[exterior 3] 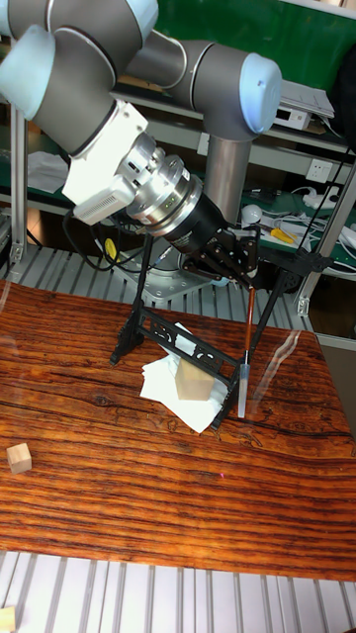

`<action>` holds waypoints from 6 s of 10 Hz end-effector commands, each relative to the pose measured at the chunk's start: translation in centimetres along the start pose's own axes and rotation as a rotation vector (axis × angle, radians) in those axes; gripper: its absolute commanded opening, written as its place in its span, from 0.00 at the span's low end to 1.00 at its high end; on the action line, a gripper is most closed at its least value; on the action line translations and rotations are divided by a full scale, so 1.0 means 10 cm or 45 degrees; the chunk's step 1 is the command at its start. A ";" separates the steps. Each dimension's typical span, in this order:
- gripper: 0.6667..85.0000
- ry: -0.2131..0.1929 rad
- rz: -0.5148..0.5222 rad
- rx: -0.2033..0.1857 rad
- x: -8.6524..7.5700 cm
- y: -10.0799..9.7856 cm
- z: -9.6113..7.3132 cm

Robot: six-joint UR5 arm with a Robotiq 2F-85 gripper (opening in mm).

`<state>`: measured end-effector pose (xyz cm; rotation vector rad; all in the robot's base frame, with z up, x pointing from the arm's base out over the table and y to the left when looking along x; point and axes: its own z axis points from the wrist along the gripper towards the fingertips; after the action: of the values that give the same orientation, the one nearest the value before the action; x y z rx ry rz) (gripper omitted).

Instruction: Place the brush on the pen rack

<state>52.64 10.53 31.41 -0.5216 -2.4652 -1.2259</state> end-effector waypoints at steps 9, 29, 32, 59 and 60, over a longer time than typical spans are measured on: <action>0.00 -0.046 0.018 -0.008 -0.30 0.13 0.02; 0.00 -0.069 0.028 -0.014 -0.30 0.13 0.06; 0.00 -0.079 0.017 0.005 -0.33 0.09 0.06; 0.00 -0.602 -0.871 0.648 -2.00 -2.18 -0.05; 0.00 -0.622 -0.897 0.653 -2.05 -2.16 -0.05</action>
<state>59.56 -5.39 7.90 0.2410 -3.3302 -0.6239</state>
